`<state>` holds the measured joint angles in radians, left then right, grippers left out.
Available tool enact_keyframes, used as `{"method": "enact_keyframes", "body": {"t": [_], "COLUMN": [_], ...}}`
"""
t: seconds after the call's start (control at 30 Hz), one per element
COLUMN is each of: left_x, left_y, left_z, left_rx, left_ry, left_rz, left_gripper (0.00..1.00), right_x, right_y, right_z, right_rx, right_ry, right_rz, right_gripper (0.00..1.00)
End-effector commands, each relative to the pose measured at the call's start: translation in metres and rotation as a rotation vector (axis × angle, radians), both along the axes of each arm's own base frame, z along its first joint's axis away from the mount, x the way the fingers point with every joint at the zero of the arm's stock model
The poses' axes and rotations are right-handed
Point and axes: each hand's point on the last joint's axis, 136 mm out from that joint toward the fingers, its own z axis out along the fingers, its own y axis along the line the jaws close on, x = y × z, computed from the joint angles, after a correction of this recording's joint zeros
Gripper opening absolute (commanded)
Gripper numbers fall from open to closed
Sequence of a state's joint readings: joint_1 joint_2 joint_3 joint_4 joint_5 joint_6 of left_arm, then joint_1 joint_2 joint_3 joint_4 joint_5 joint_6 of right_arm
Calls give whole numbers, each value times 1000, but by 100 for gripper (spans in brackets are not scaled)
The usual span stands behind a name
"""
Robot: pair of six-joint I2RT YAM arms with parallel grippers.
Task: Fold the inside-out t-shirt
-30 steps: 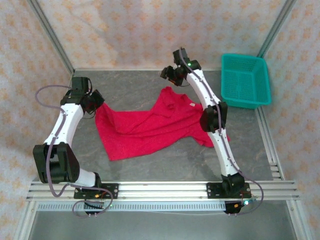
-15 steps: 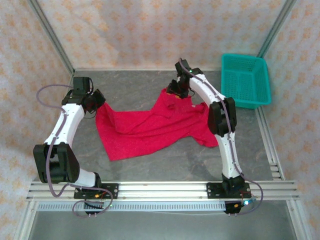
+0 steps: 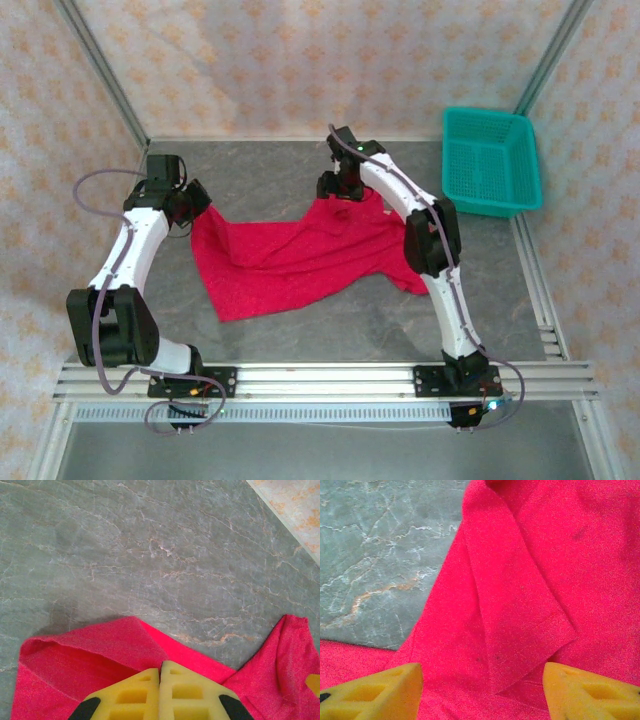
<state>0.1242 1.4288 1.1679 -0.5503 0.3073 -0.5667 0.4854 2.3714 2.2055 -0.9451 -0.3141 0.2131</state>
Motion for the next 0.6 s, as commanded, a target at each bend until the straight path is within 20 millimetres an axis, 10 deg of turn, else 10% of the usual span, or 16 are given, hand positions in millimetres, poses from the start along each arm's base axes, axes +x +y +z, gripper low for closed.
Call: {"method": "enact_keyframes", "body": {"t": [0.0, 0.27, 0.57], "left_x": [-7, -8, -7], "left_y": [-1, -1, -2], "left_z": [11, 12, 11], "left_rx": [31, 31, 41], "left_ry": [-20, -20, -20], "left_rz": [-19, -19, -37], "left_gripper": [0, 0, 0], "right_x": [0, 10, 12], "right_y": [-25, -40, -50], "right_z": [-25, -40, -50], "right_rx": [-131, -163, -89], "right_ry": [20, 15, 49], "right_rz": [0, -28, -76], "right_gripper": [60, 20, 29]}}
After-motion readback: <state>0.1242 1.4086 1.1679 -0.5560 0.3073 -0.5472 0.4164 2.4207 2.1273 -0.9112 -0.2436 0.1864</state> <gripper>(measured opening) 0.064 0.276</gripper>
